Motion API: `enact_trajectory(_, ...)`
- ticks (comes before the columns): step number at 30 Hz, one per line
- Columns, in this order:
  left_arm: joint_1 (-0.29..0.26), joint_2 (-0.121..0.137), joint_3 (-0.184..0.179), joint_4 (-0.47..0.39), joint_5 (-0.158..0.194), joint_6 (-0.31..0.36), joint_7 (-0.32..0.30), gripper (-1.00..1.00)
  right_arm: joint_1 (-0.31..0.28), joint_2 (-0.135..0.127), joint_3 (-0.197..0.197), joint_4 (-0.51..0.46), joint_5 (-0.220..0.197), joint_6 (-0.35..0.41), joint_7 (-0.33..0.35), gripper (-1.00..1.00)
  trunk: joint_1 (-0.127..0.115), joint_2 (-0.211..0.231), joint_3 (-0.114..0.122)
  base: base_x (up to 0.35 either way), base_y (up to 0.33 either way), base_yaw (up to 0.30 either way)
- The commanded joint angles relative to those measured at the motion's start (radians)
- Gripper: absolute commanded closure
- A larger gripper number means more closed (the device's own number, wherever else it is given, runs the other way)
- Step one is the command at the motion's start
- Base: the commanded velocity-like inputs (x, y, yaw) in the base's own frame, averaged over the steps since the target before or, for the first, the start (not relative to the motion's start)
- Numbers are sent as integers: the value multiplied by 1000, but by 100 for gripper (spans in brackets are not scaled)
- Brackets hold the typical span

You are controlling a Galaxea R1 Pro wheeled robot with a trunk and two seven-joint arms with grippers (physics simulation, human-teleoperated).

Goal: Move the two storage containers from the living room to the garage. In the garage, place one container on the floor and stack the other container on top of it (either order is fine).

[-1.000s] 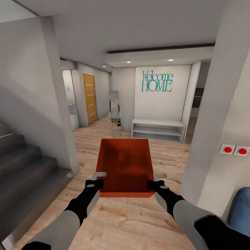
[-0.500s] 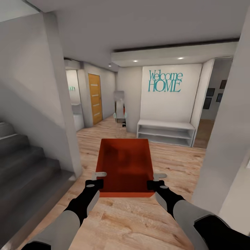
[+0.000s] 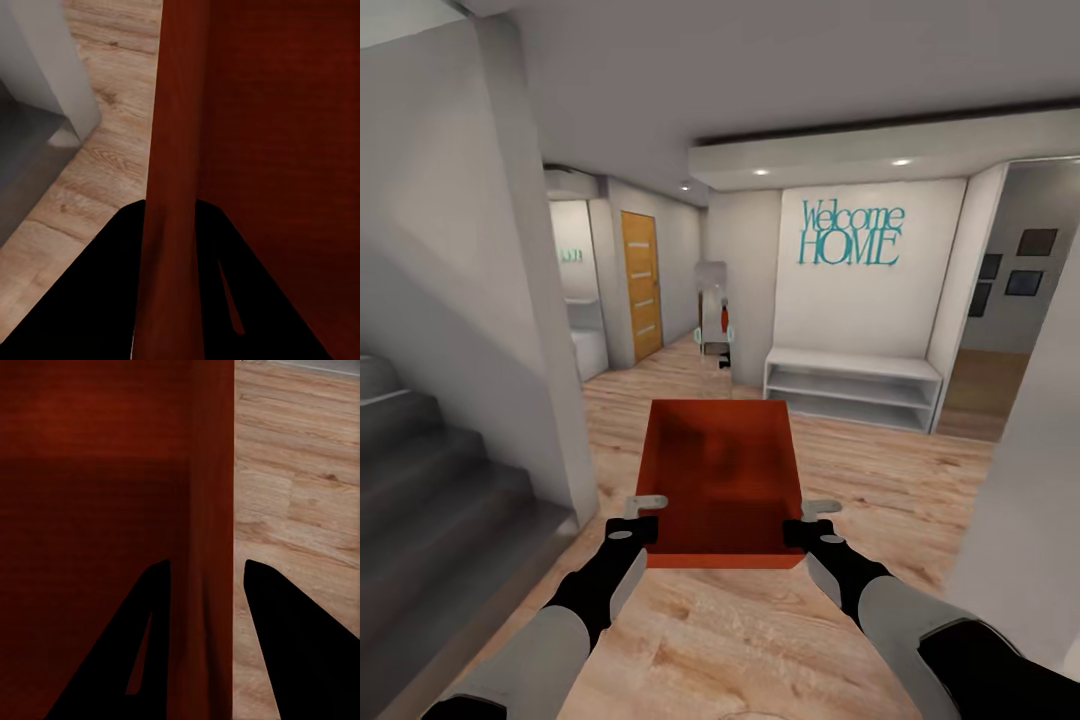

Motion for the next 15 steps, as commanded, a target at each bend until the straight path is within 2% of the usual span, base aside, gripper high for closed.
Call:
enact_trajectory(1,-1,29,35,-5,-20,2,91,100,0,-11,-15,3,-15,-3,-7,100,1,-1,0,322,0,0)
enact_trajectory(15,-1,29,35,-5,-20,2,91,100,0,-11,-15,3,-14,-3,-9,100,1,-1,0,322,0,0)
